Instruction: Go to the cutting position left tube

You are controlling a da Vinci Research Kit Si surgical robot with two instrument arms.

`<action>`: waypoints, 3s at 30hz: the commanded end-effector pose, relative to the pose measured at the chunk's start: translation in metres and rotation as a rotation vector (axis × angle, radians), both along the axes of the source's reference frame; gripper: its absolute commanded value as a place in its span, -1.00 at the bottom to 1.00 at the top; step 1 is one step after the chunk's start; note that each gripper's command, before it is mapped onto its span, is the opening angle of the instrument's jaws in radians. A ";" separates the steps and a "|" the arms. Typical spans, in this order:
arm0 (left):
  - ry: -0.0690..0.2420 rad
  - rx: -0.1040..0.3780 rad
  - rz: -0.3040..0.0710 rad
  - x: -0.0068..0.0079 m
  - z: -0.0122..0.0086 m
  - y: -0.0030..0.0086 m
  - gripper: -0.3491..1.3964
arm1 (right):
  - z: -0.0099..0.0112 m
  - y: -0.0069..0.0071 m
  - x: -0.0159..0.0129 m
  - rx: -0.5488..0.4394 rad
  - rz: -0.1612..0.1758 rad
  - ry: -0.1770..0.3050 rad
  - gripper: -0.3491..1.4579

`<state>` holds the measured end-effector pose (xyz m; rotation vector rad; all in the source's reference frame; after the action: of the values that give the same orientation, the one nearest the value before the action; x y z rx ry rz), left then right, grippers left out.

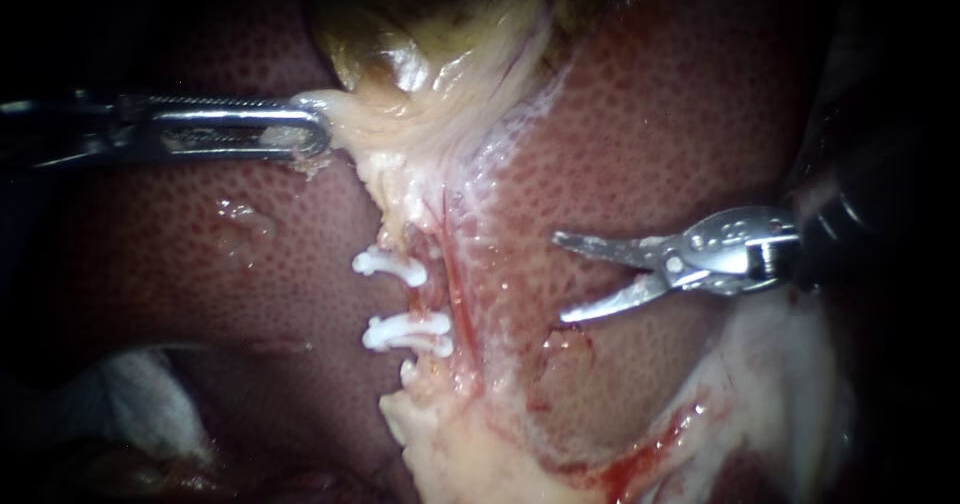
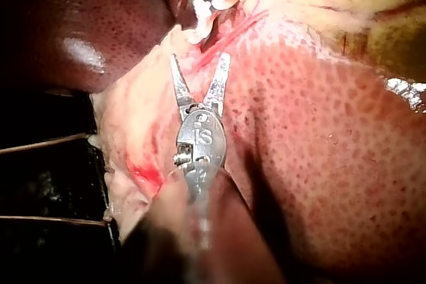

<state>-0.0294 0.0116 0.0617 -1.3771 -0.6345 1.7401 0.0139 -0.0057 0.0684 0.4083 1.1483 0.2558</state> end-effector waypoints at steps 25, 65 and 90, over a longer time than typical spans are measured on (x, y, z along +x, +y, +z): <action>0.004 -0.007 -0.003 -0.0003 -0.0007 -0.0005 -1.00 | 0.0096 -0.0045 0.0098 0.130 -0.044 -0.045 0.97; 0.006 -0.009 -0.006 -0.0010 -0.0002 -0.0006 -1.00 | 0.0111 -0.0051 0.0148 0.276 -0.159 -0.121 0.91; 0.009 -0.010 -0.009 -0.0012 -0.0001 -0.0006 -1.00 | 0.0122 -0.0043 0.0162 0.325 -0.118 -0.052 0.80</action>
<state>-0.0306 0.0110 0.0616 -1.3767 -0.6143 1.7439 0.0300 -0.0100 0.0806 0.7483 1.0299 0.3491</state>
